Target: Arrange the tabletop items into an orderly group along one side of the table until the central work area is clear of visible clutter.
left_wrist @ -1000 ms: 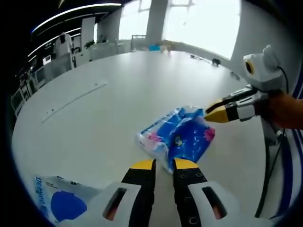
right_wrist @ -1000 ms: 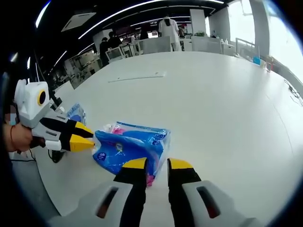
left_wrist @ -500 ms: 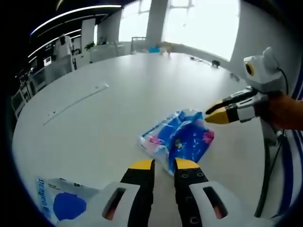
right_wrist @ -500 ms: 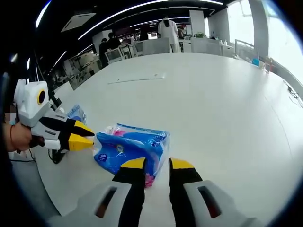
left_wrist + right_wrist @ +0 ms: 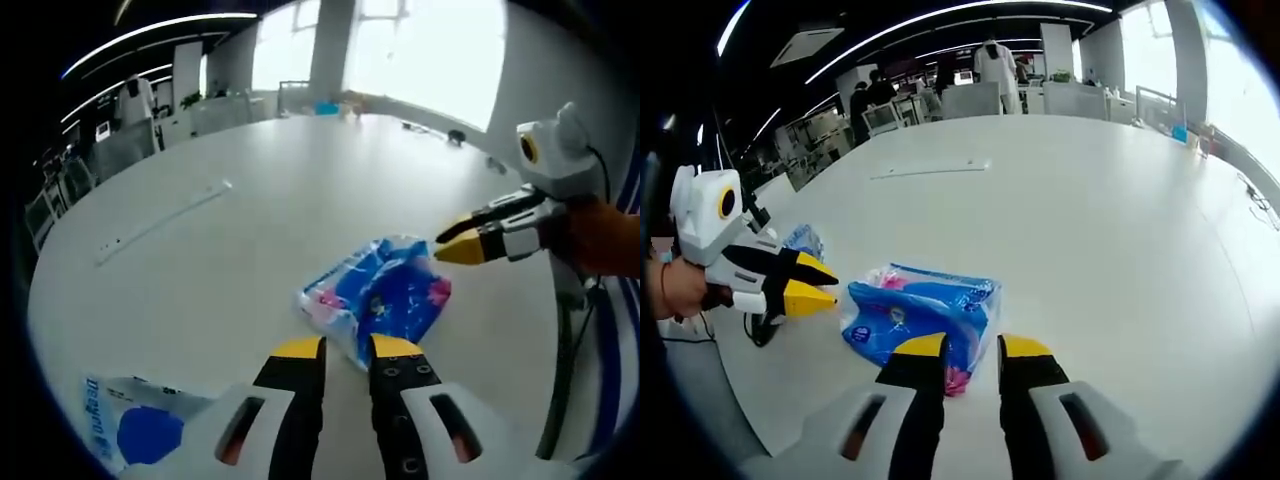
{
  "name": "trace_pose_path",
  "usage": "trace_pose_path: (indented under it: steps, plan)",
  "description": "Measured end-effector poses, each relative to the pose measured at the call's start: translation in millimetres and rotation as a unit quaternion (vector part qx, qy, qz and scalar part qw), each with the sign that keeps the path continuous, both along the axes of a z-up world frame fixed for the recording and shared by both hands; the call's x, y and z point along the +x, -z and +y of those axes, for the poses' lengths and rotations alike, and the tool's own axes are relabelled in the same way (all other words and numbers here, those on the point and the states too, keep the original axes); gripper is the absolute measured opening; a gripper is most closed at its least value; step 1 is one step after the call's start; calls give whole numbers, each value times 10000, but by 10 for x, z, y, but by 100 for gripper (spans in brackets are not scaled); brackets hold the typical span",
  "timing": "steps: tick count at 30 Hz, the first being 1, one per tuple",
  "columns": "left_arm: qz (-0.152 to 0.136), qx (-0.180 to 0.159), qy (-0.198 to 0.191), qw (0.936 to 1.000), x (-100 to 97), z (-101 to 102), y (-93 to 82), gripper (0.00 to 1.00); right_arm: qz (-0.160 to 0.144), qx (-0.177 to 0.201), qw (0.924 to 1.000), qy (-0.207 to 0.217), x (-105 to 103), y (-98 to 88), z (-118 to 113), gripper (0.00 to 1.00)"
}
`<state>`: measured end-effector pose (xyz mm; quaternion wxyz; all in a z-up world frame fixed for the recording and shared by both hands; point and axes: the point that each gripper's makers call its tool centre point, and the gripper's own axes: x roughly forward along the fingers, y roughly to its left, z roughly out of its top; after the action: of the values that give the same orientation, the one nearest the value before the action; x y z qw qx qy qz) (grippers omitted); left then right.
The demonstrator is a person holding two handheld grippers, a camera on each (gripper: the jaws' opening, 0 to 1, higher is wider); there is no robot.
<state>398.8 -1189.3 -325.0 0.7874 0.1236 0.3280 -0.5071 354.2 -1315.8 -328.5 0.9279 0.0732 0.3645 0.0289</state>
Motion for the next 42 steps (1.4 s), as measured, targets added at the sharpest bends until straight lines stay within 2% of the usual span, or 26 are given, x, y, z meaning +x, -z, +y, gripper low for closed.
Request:
trace_pose_path:
  steps: [27, 42]
  plan:
    - [-119, -95, -52, 9999, -6, 101, -154, 12, -123, -85, 9999, -6, -11, -146, 90, 18]
    - [-213, -151, -62, 9996, -2, 191, -257, 19, -160, -87, 9998, -45, -30, -194, 169, 19]
